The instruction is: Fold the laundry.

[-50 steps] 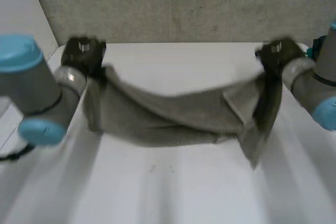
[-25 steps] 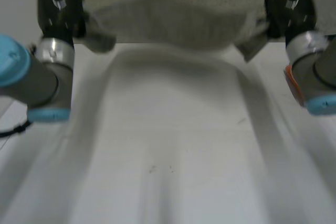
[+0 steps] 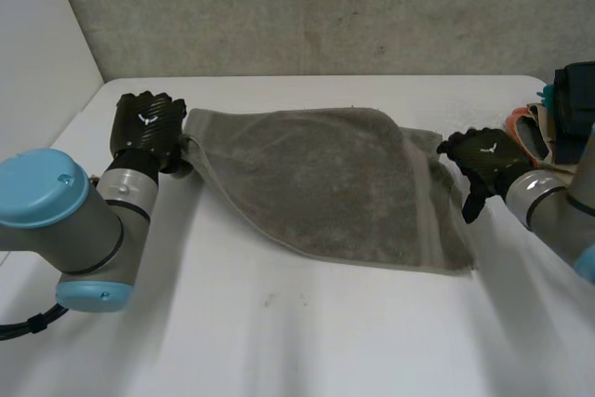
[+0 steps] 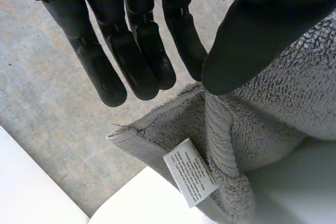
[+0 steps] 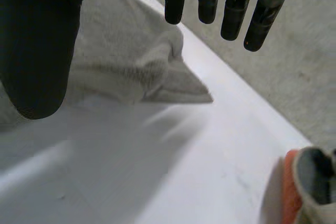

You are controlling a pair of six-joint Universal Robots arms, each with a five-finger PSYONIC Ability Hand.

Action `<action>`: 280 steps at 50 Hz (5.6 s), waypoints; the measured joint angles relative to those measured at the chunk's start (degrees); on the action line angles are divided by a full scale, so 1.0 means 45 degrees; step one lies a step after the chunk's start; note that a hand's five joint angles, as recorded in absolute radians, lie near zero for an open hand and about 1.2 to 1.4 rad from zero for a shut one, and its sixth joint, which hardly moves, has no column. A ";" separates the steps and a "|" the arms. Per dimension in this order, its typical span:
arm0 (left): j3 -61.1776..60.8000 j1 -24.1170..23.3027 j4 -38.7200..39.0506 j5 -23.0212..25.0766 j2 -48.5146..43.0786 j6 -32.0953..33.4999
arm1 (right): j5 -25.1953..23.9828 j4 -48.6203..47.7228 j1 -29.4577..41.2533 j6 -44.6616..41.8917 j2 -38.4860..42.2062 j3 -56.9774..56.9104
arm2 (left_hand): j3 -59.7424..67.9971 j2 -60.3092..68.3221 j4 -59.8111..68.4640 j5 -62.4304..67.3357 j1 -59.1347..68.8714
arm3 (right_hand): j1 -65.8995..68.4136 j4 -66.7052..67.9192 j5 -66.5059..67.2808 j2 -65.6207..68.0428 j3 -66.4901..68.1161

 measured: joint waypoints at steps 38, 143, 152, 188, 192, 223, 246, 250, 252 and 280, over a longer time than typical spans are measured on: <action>-0.0553 -0.0015 -0.0579 -0.0003 0.1396 -0.0024 | 0.0140 -0.0132 0.0092 0.1104 -0.0931 0.3516 | 0.0001 0.0000 0.0000 0.0000 0.0000 | 0.1905 0.2276 0.2056 0.2316 0.2498; 0.6019 0.0006 -0.4249 -0.0113 -0.0623 0.0553 | 0.3812 0.0979 0.2146 -0.4232 -0.0333 -0.4935 | -0.6220 -0.6343 -0.6399 -0.5741 -0.6209 | 0.9909 1.2106 1.1763 1.2166 1.2315; 0.1546 -0.0753 -0.4917 -0.0095 0.1643 -0.0079 | 0.3697 0.1050 0.2497 -0.3735 -0.0608 -0.2880 | -0.9556 -0.9680 -0.9852 -0.9176 -0.8675 | 0.9909 1.2107 1.1764 1.2167 1.2315; -0.2441 -0.3631 -0.4092 -0.0311 0.0117 -0.1142 | 0.3523 0.0053 0.2381 -0.2648 -0.0669 0.0408 | -0.6489 -0.6541 -0.6568 -0.5894 -0.5613 | 0.9909 1.2109 1.1765 1.2167 1.2315; -0.2275 -0.3627 -0.3982 -0.0374 -0.0217 -0.1137 | 0.3506 -0.0001 0.2374 -0.2652 -0.0672 0.0547 | -0.5520 -0.5576 -0.5609 -0.4951 -0.4437 | 0.9910 1.2109 1.1763 1.2167 1.2315; -0.2169 -0.0760 -0.8713 -0.0513 0.6736 0.1416 | 0.3347 0.6016 0.0995 -0.6285 -0.4864 0.1227 | -0.0054 -0.0028 -0.0057 0.0098 0.0129 | 0.9909 1.2109 1.1764 1.2166 1.2315; 0.4471 0.0093 -0.5327 -0.0316 -0.0800 0.2538 | 0.4206 0.3467 0.1561 -0.6610 -0.0400 -0.3136 | -0.0026 -0.0009 -0.0007 0.0099 0.0129 | 0.9910 1.2109 1.1763 1.2166 1.2315; 0.7604 0.0384 -0.2821 -0.0474 -0.1514 0.2993 | 0.4356 0.0228 0.1901 -0.5726 -0.0011 -0.5610 | -0.0025 -0.0008 -0.0006 0.0098 0.0129 | 0.9909 1.2109 1.1764 1.2167 1.2315; 0.8344 0.0460 -0.1899 -0.0492 -0.1577 0.3041 | 0.4358 -0.0952 0.1958 -0.5446 -0.0043 -0.6114 | -0.0024 -0.0007 -0.0005 0.0098 0.0129 | 0.9909 1.2109 1.1765 1.2166 1.2315; 0.3288 0.0928 0.0066 0.0366 -0.1963 0.1592 | 0.3633 -0.2911 0.2692 -0.4135 0.1657 -0.3404 | -0.0004 0.0005 0.0000 0.0099 0.0129 | 0.9909 1.2116 1.1825 1.2167 1.2315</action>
